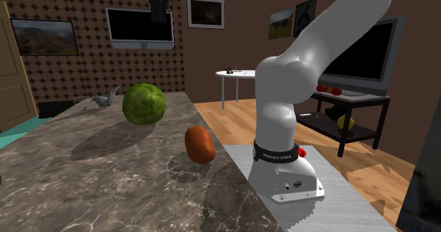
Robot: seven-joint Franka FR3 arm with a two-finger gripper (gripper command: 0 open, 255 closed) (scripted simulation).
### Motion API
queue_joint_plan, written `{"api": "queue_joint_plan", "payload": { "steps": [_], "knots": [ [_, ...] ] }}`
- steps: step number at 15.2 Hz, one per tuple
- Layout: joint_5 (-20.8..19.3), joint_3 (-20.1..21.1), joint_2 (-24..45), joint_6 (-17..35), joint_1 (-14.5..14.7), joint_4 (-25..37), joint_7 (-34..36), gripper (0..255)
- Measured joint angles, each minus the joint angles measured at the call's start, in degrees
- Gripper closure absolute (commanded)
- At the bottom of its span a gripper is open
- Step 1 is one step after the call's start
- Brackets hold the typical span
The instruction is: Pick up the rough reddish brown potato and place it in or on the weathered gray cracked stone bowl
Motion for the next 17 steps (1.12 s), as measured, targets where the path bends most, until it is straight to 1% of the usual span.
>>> {"api": "queue_joint_plan", "payload": {
  "steps": [2,4,7,11,17],
  "knots": [
    [0.23,0.01,0.4,0.1,-0.46,-0.47,1.0,0],
    [1.29,0.42,1.82,0.05,-1.89,-1.69,4.84,0],
    [3.27,0.8,3.19,0.66,-4.37,-5.66,11.56,0],
    [7.06,1.95,5.8,1.72,-7.16,-10.4,21.43,0],
    [13.42,2.46,9.16,3.87,-11.02,-17.73,34.72,0]
  ]
}}
